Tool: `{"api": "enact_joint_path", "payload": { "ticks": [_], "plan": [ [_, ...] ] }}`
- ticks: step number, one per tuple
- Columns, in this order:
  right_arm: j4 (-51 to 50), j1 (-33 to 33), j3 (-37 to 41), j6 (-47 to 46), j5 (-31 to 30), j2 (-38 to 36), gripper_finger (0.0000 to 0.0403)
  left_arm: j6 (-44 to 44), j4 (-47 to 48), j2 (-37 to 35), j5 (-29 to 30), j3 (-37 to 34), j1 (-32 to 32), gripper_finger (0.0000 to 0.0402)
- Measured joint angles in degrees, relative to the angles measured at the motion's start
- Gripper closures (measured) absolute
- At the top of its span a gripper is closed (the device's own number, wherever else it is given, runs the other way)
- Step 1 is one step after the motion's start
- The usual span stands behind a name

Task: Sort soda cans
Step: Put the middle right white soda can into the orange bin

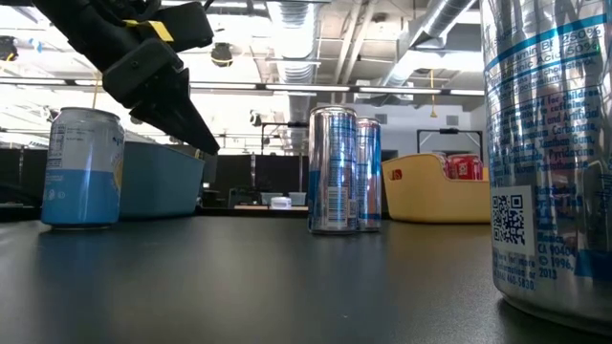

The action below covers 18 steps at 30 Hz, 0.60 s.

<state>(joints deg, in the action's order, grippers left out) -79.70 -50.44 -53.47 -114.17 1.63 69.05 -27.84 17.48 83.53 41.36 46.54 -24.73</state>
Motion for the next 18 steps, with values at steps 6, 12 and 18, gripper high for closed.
{"api": "enact_joint_path", "payload": {
  "ticks": [6,12,18],
  "plan": [
    [0.2,1.0,0.7,0.2,-0.8,-0.1,0.0151,2.0,-0.4,0.0,1.3,0.0,0.0,0.0024],
    [0.2,1.1,0.9,0.2,-1.2,-0.3,0.0111,3.1,-0.4,0.0,3.7,0.0,0.0,0.0024],
    [-0.2,1.1,0.7,-1.7,-2.1,-0.2,0.007,4.2,-0.2,-0.7,7.4,0.0,-0.4,0.0024]
  ]
}}
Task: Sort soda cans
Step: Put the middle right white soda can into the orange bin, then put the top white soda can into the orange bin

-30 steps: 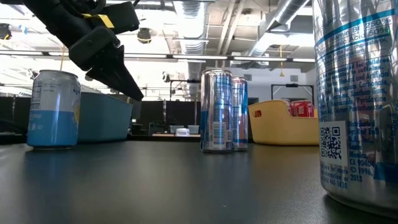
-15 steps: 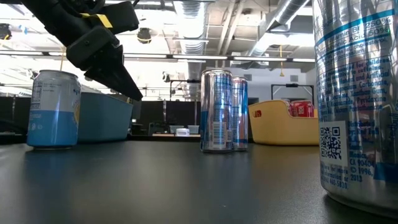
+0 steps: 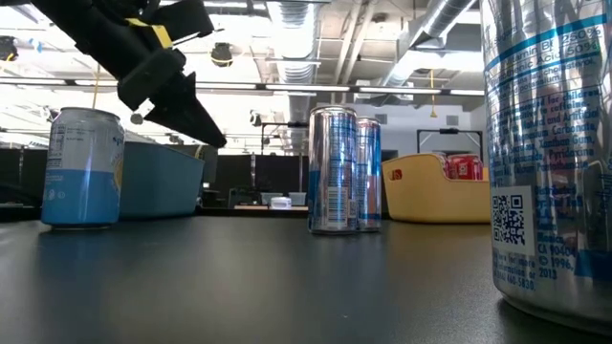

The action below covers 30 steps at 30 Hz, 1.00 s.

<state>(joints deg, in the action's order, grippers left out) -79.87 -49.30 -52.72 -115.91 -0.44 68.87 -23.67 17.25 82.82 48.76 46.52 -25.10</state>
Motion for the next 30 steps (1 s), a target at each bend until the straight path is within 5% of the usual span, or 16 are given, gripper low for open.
{"api": "enact_joint_path", "payload": {
  "ticks": [16,22,30],
  "plan": [
    [-1.1,-1.3,-4.6,-3.3,-3.5,0.1,0.0062,-0.6,2.4,-12.2,-0.3,0.0,-4.4,0.0024],
    [-1.1,-1.3,-7.9,1.2,-12.5,0.1,0.0062,4.1,-1.8,-12.8,5.1,0.0,-8.1,0.0024],
    [-0.3,-1.3,-11.5,5.3,-22.7,0.0,0.0062,6.5,-5.0,-12.6,5.3,0.0,-10.9,0.0024]
  ]
}}
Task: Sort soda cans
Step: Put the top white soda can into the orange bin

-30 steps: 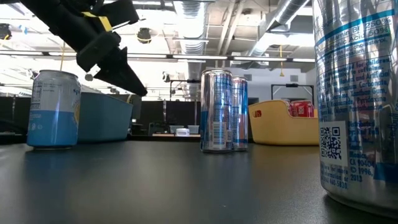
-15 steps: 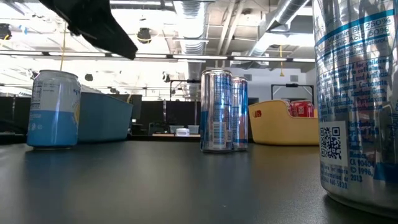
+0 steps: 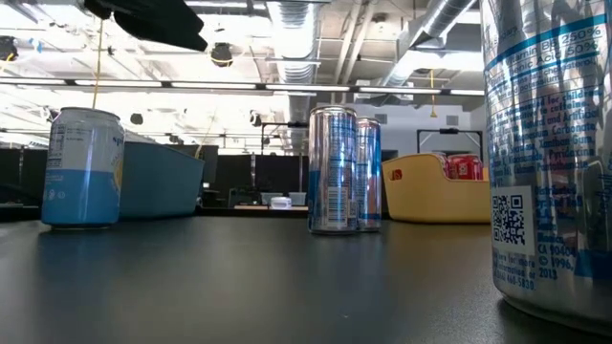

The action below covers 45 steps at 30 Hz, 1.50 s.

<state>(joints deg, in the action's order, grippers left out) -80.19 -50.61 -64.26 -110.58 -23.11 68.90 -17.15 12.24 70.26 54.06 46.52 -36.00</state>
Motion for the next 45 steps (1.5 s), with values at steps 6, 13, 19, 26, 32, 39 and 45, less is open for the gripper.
{"api": "enact_joint_path", "payload": {
  "ticks": [6,13,19,26,32,39,45],
  "plan": [
    [-0.3,0.0,-1.7,1.6,-0.8,0.0,0.0062,-0.9,0.1,0.1,0.0,0.0,-0.1,0.0024],
    [1.2,0.0,-3.2,6.5,-7.7,0.0,0.0062,-0.8,-0.6,0.6,-0.8,0.0,-0.1,0.0024],
    [11.2,1.5,-3.0,18.3,-20.7,1.9,0.0062,7.1,-12.1,7.4,-1.4,0.0,0.8,0.0024],
    [25.8,6.7,-3.0,36.9,-23.5,5.2,0.0062,11.7,-19.2,14.3,0.2,0.0,5.5,0.0024],
    [30.3,12.3,-3.0,46.4,-23.1,5.2,0.0062,19.9,-17.7,9.4,-16.2,3.1,18.2,0.0025],
    [29.5,15.2,-3.0,51.1,-21.4,4.9,0.0062,27.9,-18.1,7.2,-35.9,8.6,38.6,0.0034],
    [29.3,14.7,-3.0,55.8,-25.3,4.9,0.0062,25.4,-25.0,15.0,-50.8,8.6,54.1,0.004]
  ]
}}
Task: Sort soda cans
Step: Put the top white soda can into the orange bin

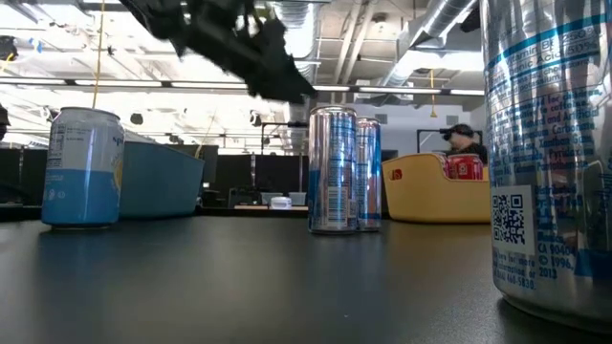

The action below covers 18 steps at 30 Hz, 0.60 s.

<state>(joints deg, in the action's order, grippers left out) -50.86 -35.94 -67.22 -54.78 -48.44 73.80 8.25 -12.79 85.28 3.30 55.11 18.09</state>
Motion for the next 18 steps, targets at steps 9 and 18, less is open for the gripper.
{"api": "enact_joint_path", "payload": {
  "ticks": [9,18],
  "plan": [
    [-0.4,0.5,0.0,0.0,-7.6,0.5,0.0062,0.7,-14.1,13.9,-12.4,1.3,9.2,0.0041],
    [-2.0,2.0,0.0,-0.7,-8.5,0.5,0.0062,-0.3,-10.1,24.6,-16.6,11.6,11.7,0.0041]
  ]
}}
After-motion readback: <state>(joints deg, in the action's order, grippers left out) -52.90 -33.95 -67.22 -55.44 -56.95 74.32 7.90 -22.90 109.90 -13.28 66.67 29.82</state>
